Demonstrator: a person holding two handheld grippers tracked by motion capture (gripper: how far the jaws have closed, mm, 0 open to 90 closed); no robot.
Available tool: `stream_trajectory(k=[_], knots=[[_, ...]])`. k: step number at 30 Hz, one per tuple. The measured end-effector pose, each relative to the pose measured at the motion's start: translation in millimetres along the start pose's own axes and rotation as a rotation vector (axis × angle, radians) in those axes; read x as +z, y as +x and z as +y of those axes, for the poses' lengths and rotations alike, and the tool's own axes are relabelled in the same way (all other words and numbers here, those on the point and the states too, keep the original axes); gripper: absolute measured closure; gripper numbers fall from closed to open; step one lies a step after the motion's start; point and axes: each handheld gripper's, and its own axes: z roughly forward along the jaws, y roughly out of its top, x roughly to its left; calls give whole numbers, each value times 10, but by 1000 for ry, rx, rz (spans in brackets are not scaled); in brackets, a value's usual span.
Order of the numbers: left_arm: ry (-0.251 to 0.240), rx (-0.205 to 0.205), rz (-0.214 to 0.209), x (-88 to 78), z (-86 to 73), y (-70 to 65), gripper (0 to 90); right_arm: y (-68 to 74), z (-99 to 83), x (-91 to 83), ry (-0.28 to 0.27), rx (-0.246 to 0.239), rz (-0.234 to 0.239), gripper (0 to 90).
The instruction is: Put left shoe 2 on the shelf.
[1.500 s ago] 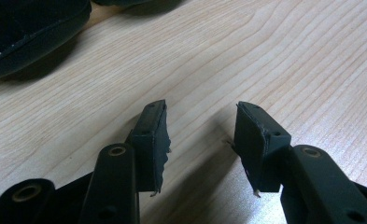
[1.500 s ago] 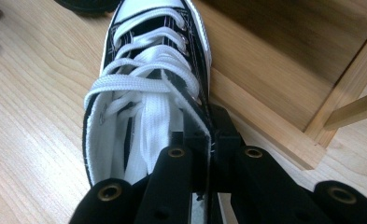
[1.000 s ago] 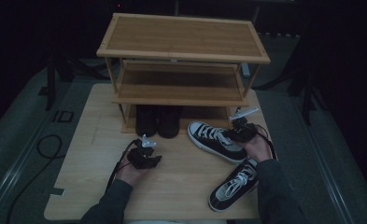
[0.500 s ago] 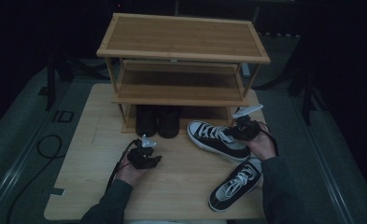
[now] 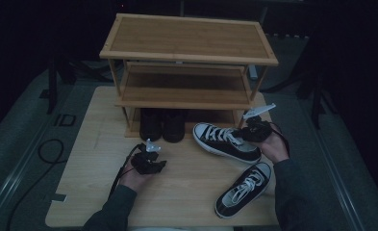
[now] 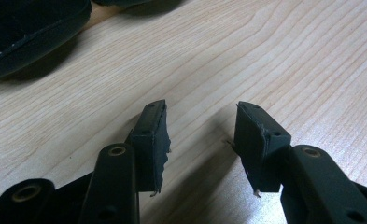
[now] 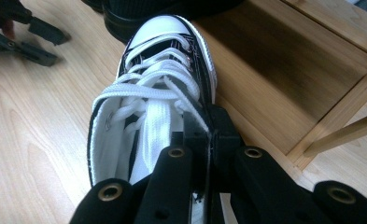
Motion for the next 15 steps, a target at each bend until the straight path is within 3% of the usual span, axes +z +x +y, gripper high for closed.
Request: stream_trajectory(k=[15], knots=[[0, -1, 0, 0, 0, 1, 546, -4, 94, -99, -32, -12, 35, 884]])
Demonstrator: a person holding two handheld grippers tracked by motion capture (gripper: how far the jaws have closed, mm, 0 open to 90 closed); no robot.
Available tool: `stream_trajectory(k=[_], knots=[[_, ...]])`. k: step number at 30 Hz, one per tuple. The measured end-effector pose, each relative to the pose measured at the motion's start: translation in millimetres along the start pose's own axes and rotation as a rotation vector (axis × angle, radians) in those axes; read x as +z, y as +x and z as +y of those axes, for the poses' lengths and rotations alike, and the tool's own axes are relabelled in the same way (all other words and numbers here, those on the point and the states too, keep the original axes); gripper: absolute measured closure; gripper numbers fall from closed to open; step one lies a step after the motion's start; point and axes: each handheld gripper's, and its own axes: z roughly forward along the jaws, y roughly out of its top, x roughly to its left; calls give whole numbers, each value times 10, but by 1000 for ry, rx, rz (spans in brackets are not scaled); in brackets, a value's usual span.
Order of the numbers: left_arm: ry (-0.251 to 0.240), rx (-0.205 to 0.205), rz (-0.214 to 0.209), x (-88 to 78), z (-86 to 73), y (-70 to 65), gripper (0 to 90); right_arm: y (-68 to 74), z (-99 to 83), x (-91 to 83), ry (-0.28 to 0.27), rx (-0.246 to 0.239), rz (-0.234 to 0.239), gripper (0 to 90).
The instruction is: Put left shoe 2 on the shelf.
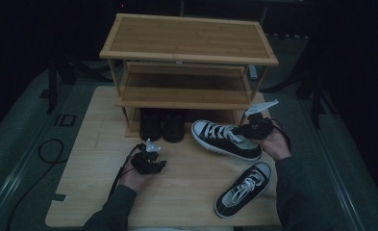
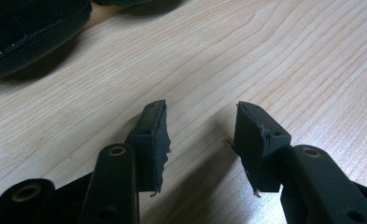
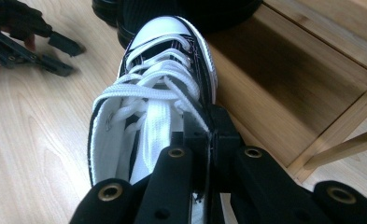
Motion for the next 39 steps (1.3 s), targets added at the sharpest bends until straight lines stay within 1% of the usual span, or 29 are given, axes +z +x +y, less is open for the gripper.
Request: stream_trajectory(k=[2, 5, 11, 15, 19, 27, 39], knots=[[0, 1, 0, 0, 0, 0, 546, 0, 5, -8, 0, 0, 1, 884], [-1, -1, -1, 0, 0, 1, 546, 12, 16, -36, -1, 5, 16, 884], [0, 0, 1, 0, 0, -2, 546, 35, 37, -76, -14, 3, 33, 884], [0, 1, 1, 0, 0, -1, 546, 57, 67, -105, -23, -15, 42, 884], [0, 0, 0, 0, 0, 0, 546, 76, 98, -136, -35, -22, 54, 884], [0, 0, 1, -1, 0, 0, 545, 112, 163, -169, -44, -32, 80, 884], [0, 1, 1, -1, -1, 0, 545, 139, 250, -197, -52, -45, 97, 884]])
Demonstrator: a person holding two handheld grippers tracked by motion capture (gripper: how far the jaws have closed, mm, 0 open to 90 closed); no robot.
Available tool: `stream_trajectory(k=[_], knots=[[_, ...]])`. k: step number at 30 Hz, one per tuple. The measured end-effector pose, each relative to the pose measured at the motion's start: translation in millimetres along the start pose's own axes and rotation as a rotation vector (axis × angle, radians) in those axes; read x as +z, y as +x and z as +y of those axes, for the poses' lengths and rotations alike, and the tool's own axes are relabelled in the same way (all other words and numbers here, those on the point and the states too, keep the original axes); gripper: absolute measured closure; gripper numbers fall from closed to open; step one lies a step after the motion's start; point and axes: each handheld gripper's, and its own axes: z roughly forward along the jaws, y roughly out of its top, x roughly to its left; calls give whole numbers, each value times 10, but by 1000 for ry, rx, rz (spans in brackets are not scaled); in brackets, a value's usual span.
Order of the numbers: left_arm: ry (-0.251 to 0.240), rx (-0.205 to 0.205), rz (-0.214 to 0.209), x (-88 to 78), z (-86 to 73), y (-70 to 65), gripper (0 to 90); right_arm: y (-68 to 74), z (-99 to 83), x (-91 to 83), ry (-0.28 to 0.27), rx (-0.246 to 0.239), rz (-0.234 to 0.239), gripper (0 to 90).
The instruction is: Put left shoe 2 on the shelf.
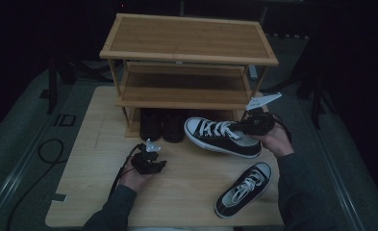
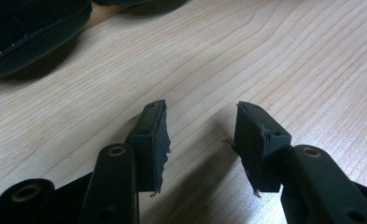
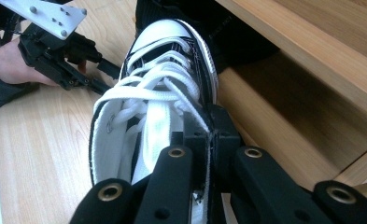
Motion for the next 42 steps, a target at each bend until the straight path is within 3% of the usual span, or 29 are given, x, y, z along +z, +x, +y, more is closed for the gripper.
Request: stream_trajectory(k=[21, 42], knots=[[5, 4, 0, -2, 0, 4, 543, 26, 166, -47, -7, -31, 31, 883], [0, -1, -1, 0, 0, -4, 542, 61, 396, -191, -73, -41, 59, 884]])
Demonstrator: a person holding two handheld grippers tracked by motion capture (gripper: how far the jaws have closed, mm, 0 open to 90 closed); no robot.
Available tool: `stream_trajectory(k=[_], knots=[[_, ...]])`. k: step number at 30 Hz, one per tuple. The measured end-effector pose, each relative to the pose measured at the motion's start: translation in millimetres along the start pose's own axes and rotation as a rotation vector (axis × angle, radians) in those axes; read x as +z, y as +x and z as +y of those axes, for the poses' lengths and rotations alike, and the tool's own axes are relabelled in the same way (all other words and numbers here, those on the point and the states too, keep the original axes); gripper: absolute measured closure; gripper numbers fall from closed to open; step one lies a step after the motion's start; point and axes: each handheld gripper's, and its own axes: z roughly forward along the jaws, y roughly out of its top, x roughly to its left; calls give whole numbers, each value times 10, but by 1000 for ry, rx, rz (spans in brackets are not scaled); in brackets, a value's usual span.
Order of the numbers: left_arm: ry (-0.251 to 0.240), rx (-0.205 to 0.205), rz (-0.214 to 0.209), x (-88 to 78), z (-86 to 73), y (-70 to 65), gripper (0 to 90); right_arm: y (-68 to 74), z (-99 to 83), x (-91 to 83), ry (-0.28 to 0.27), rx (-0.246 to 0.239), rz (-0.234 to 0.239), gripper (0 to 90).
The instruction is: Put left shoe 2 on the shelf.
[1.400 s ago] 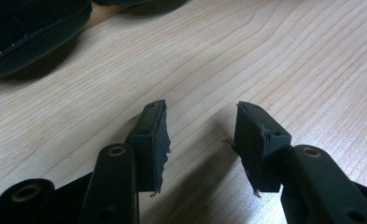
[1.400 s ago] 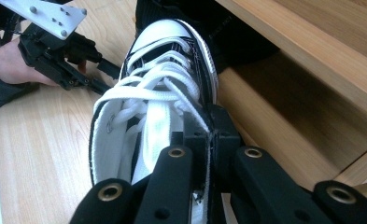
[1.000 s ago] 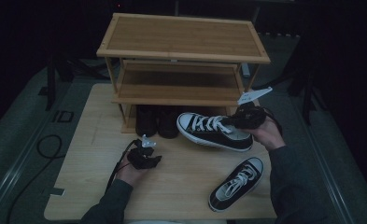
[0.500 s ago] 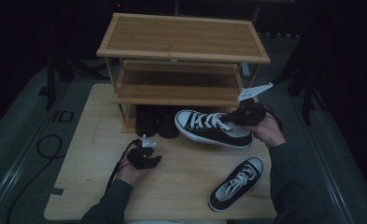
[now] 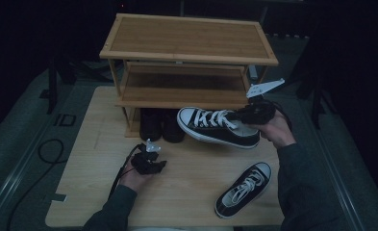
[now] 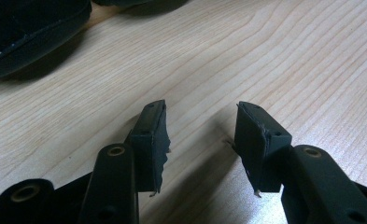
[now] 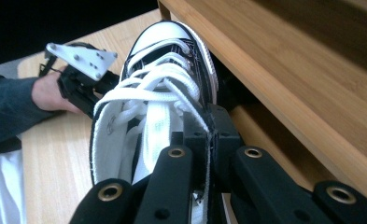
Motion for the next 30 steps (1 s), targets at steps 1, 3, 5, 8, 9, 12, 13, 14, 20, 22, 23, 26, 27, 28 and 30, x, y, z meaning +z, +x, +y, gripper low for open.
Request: stream_trajectory(k=[1, 3, 5, 8, 9, 12, 13, 14, 20, 22, 23, 26, 27, 28, 30], knots=[[1, 0, -1, 0, 0, 0, 541, 0, 10, -7, -1, -1, -3, 883], [1, 0, 0, 0, 0, -2, 540, 3, 48, -29, -6, -10, -13, 884], [0, 0, 1, 1, 1, -3, 539, -5, 82, -48, -11, -10, -20, 884], [0, 0, 1, 1, 1, -3, 539, -27, 130, -77, -27, -6, -35, 884], [1, 0, 1, 1, 1, -3, 539, -31, 141, -83, -30, -3, -36, 883], [1, 0, 0, 0, 1, -3, 538, -57, 179, -94, -45, 8, -48, 884], [0, -1, 0, 0, 0, -3, 538, -69, 190, -90, -48, 14, -54, 884], [0, 0, 1, 1, 0, -4, 538, -82, 200, -83, -52, 21, -58, 884], [1, 0, 0, 0, 0, -2, 538, -151, 253, -14, -73, 60, -108, 884], [1, 0, 0, -1, 0, 0, 538, -168, 268, 15, -79, 77, -128, 884], [0, 0, -1, 0, 0, -1, 538, -176, 275, 26, -82, 82, -136, 883], [-2, -2, -2, 3, 0, -4, 538, -199, 304, 71, -91, 116, -155, 884], [-2, 0, -1, 4, 0, -7, 537, -203, 318, 95, -94, 126, -169, 884], [-2, 1, 1, 4, 0, -8, 537, -200, 326, 110, -95, 131, -176, 884], [-3, 0, -1, 4, 0, -7, 537, -202, 341, 151, -105, 137, -194, 883]])
